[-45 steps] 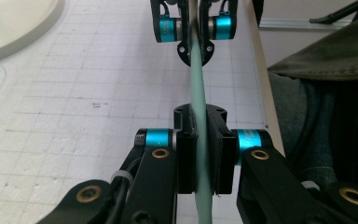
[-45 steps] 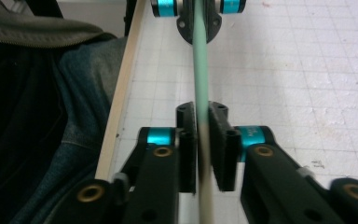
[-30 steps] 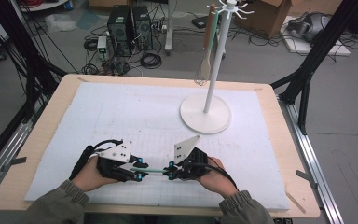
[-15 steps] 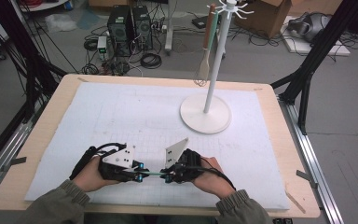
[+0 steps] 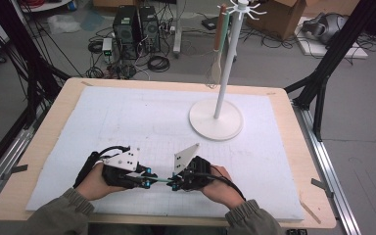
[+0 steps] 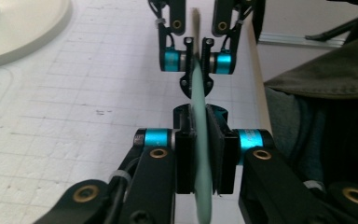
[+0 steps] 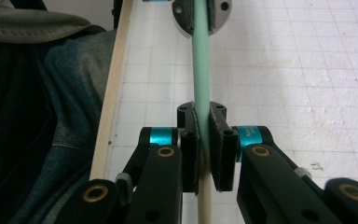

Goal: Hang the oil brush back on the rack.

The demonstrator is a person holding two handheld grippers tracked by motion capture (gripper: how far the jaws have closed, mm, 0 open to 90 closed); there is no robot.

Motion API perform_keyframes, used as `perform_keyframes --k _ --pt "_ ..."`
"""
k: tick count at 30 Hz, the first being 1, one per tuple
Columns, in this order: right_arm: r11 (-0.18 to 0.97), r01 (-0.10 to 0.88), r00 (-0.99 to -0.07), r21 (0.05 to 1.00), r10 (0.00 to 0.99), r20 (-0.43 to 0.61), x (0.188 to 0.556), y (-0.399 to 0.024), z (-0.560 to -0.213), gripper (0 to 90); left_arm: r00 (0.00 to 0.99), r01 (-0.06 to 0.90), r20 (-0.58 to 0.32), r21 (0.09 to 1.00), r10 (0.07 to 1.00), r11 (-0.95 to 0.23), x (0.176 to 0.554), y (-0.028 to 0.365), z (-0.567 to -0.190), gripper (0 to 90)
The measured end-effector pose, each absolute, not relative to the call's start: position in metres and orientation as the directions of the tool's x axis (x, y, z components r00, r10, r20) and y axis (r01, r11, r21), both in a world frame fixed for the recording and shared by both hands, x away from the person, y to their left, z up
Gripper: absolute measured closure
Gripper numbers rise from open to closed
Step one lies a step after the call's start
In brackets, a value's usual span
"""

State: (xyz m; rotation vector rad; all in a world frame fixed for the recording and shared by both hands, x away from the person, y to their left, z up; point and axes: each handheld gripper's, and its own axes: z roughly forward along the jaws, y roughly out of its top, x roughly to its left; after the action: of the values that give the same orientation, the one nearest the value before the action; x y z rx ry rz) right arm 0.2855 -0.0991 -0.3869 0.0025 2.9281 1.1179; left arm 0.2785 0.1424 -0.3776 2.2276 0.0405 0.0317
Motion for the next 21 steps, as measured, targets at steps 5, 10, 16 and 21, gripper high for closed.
perform_keyframes --k 5,10,16,21 --pt "0.748 0.007 -1.000 0.663 0.008 0.001 0.2850 -0.0990 -0.3868 77.5 0.999 0.010 0.012 0.782 0.030 -0.623 0.2763 0.1426 -0.3781 83.0" --pt "0.759 -0.006 -1.000 0.651 -0.007 -0.001 0.2843 -0.0987 -0.3845 83.5 0.999 0.003 0.017 0.783 0.027 -0.622 0.2767 0.1423 -0.3774 82.9" --pt "0.753 0.018 -1.000 0.658 0.014 0.011 0.2862 -0.1010 -0.3856 84.5 0.998 0.043 -0.007 0.816 0.065 -0.576 0.2780 0.1473 -0.3779 69.9" --pt "0.732 0.050 -0.999 0.679 0.036 0.034 0.2884 -0.1072 -0.3866 84.5 0.995 0.059 -0.006 0.832 0.097 -0.552 0.2790 0.1520 -0.3770 63.1"
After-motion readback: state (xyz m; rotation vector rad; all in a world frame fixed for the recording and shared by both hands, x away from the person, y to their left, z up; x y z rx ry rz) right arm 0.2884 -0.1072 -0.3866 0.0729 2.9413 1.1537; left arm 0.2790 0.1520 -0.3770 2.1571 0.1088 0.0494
